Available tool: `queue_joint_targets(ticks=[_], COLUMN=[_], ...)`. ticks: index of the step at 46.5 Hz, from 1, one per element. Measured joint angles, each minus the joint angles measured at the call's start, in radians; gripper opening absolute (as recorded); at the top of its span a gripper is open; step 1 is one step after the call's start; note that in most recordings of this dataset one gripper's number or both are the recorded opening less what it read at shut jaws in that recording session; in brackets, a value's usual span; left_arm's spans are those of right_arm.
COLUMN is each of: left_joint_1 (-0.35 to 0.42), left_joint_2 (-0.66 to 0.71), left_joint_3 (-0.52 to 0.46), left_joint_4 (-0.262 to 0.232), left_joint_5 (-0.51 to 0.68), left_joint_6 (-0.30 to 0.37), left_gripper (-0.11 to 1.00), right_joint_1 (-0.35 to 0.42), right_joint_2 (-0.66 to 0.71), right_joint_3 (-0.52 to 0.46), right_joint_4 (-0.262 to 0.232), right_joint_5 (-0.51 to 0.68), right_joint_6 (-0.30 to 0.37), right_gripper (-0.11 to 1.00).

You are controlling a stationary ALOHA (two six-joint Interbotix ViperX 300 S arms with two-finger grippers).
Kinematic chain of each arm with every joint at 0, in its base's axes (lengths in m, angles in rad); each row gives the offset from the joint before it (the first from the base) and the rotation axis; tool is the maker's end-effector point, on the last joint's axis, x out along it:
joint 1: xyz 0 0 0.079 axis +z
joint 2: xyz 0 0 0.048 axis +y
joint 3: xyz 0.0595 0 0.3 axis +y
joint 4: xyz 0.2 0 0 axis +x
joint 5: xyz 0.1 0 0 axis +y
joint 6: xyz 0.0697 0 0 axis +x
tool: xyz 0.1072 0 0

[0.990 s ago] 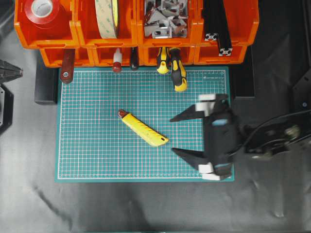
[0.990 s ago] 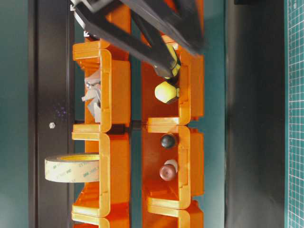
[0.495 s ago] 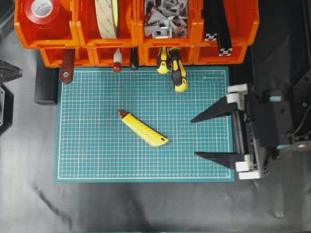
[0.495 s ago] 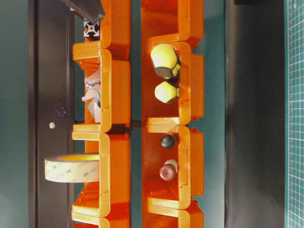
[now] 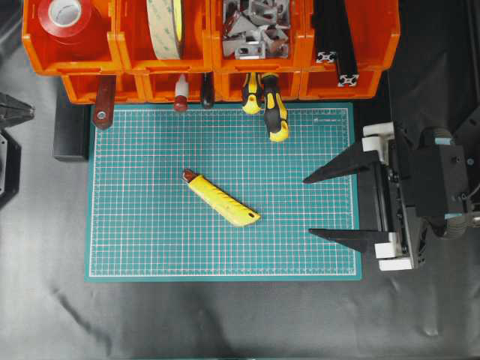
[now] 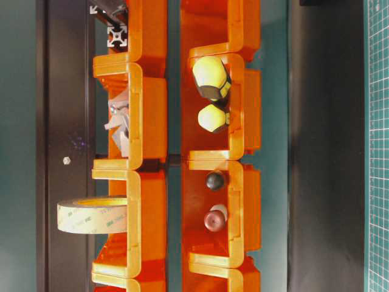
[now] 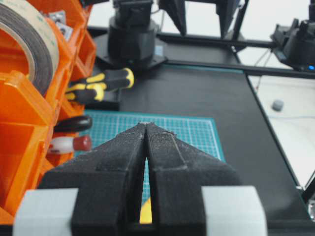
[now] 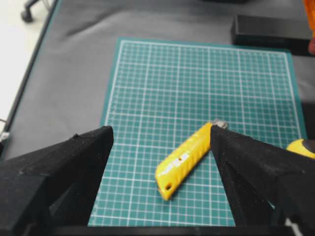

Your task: Pick cutter from container rack with right arm.

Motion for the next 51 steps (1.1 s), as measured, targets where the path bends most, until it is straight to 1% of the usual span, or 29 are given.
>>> queue_joint_targets(ticks=[51], left_joint_1=[-0.003], left_joint_2=[-0.003], left_joint_3=[0.0], left_joint_4=[-0.002], left_joint_5=[0.009], left_joint_6=[-0.005], left_gripper=[0.0], right_joint_1=[-0.011], right_joint_2=[0.0], right_joint_3=[0.002], right_joint_4=[0.002], right_joint_5=[0.02], right_joint_6=[0.002], right_gripper=[0.76])
